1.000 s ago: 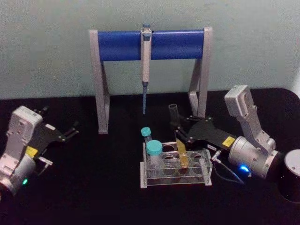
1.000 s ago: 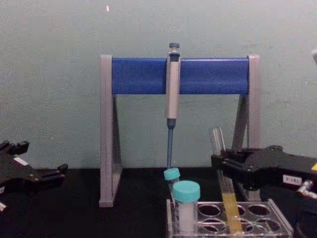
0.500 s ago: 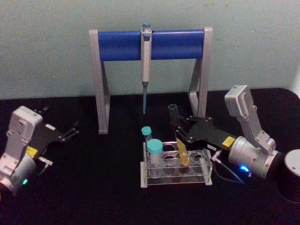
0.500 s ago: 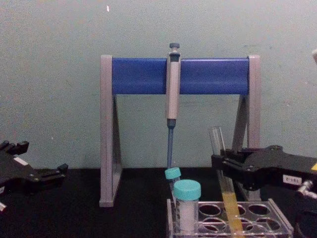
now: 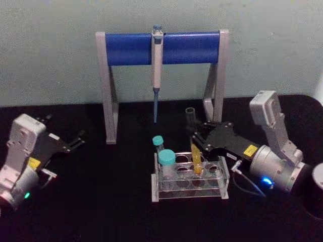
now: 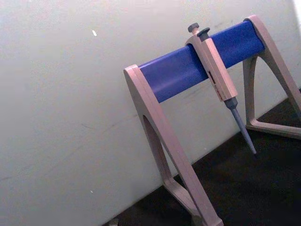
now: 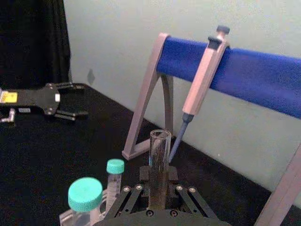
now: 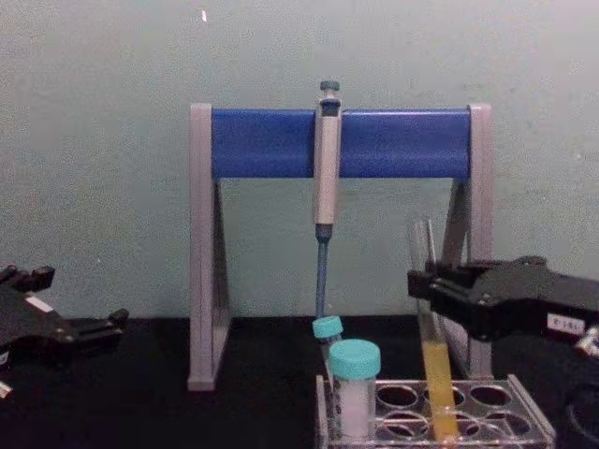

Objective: Pick up the test tube from the test tube rack, shake it, then place it back into the test tube rack.

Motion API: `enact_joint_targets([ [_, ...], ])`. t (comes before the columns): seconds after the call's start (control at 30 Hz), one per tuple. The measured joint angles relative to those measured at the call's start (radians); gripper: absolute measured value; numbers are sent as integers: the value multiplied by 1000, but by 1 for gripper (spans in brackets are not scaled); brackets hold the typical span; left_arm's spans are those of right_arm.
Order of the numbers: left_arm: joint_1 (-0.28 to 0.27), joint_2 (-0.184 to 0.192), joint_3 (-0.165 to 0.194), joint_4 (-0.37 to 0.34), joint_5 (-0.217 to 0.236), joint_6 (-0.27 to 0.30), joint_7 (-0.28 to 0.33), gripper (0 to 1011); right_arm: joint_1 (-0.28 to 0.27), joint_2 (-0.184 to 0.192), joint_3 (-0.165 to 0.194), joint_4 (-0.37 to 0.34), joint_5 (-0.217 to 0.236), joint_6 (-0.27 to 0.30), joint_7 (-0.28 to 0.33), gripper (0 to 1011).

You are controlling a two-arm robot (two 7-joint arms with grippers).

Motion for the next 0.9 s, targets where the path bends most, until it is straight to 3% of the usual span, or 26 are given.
enact_joint_targets([
  [0.47,0,0,0,0,0,0,0,1001,-37,12,53,-89,66,-31,10,227],
  [0.9,0,0,0,0,0,0,0,1001,-62,-21,102,-90,91,-121,-21,227],
])
